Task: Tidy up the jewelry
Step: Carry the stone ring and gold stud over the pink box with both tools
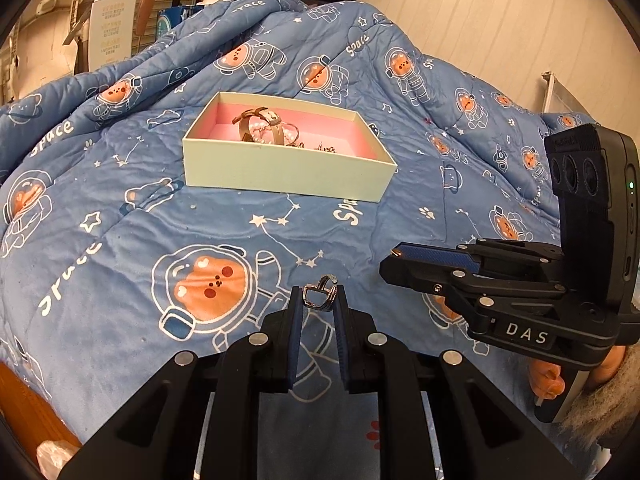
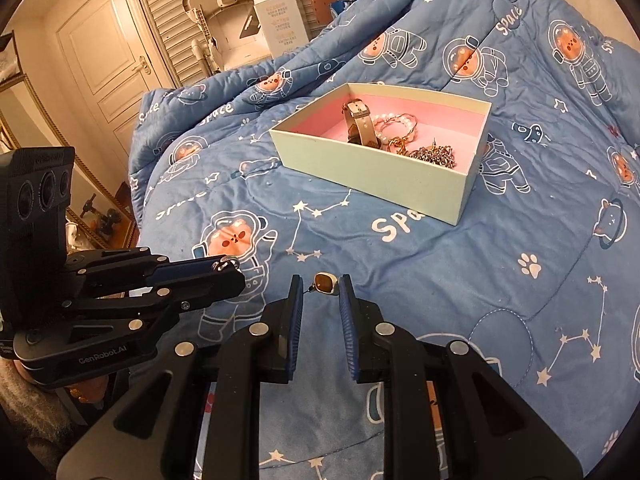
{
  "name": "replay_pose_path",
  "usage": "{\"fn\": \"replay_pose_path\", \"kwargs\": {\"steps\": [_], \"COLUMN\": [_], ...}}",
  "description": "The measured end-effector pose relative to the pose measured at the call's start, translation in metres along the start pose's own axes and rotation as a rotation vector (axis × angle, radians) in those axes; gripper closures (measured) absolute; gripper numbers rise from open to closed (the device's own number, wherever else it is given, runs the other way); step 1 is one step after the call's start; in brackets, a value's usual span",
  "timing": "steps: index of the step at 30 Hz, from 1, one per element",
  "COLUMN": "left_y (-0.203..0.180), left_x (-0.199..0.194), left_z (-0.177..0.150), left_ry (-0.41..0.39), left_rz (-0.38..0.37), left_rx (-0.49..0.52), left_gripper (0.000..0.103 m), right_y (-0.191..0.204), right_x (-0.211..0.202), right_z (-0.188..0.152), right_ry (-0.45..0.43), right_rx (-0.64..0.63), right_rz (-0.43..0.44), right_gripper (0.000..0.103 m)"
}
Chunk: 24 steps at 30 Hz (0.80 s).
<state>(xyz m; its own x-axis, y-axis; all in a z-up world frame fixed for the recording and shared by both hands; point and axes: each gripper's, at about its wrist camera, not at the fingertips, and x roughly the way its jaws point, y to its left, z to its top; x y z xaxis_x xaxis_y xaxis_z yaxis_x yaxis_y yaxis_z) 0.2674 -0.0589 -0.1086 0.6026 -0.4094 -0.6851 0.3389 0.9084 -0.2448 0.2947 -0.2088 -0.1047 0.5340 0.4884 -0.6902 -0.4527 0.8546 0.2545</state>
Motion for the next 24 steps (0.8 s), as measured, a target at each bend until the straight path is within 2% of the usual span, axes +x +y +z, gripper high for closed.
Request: {"fn": "replay_pose_path", "kwargs": {"steps": [13,24], "left_y": [-0.001,0.006], "left_x": [0.006,0.033], "left_z": [0.041,0.088], "left_ry": [-0.03,-0.02], "left_rz": [-0.012,-0.013], "left_rx": [0.051,0.084], "left_gripper": [0.088,0.088], "right_y": [-0.012,-0.036], "right_x": [-0.006,0.009], "right_z": [0.037,0.084], "right_ry": [-0.045,-0.049], "right_rx": [-0.036,-0.071], "right_rz": [-0.012,-0.059], "right_gripper": [0.084,0.084]}}
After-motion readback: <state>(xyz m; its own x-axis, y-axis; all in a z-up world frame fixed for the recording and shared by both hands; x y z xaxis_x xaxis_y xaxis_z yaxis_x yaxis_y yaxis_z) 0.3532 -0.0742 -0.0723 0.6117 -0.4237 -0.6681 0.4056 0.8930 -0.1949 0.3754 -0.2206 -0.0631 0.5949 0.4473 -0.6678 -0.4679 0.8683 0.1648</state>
